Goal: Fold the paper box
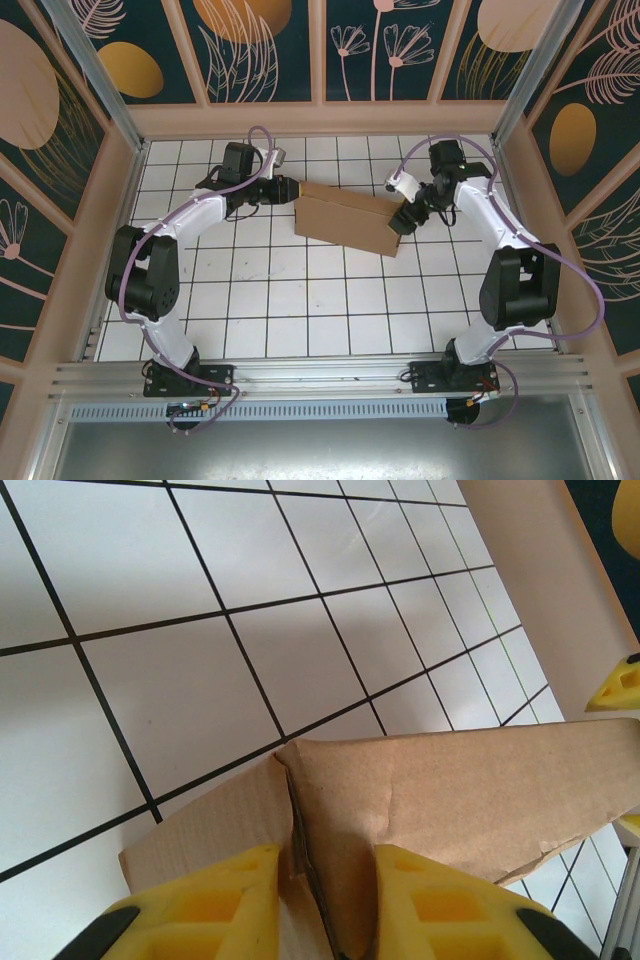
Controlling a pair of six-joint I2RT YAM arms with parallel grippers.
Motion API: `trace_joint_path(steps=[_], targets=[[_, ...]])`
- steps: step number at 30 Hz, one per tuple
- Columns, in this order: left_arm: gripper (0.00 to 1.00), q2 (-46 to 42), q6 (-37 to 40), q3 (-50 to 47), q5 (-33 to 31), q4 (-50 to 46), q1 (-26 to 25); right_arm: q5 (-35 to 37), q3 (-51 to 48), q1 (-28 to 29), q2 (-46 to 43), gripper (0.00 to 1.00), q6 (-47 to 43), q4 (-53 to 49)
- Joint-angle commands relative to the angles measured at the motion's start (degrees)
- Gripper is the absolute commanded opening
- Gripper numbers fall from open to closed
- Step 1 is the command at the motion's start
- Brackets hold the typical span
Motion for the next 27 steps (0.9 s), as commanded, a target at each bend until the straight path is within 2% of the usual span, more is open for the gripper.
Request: trace_joint_path(steps=[1,2,6,10,13,15,17,21,27], targets=[[0.25,4.0,2.0,-3.6,-6.2,-10.8,0.1,-2.0,1.1,0.5,-3.1,0.93,1.1,1.6],[0.25,4.0,1.9,-3.5,-6.1,-10.8,0.1,-2.7,0.9,0.6,-4.1,0.98,1.6,2.8],[0.25,4.2,1.7,-3.6,-6.0,-10.5,0.1,-4.0,-3.0,0.3,-10.1,0.99,7.4,12.6],[0.26,4.5,1.2,-3.6,-5.5,-10.0,0.1,-2.3,-9.4,0.2,-16.7,0.98,23.5,28.4],[0.27,4.3,1.2,-3.5,-5.4,-10.0,0.1,3.1,-13.1,0.0,-18.9,0.88,44.5,37.1],[0.28,4.0,1.2,-3.6,-5.4,-10.0,0.1,7.3,-13.6,-0.1,-19.2,0.76,58.9,36.2],[0.29,3.8,1.2,-3.7,-5.4,-10.0,0.1,6.4,-16.2,-0.1,-20.1,0.66,68.2,34.5],[0.3,3.7,1.2,-3.7,-5.0,-9.8,0.1,5.6,-23.9,-0.1,-23.4,0.55,77.3,36.7],[0.3,3.8,0.9,-3.9,-4.7,-9.4,0.1,8.8,-30.5,-0.4,-24.4,0.37,78.2,36.9]])
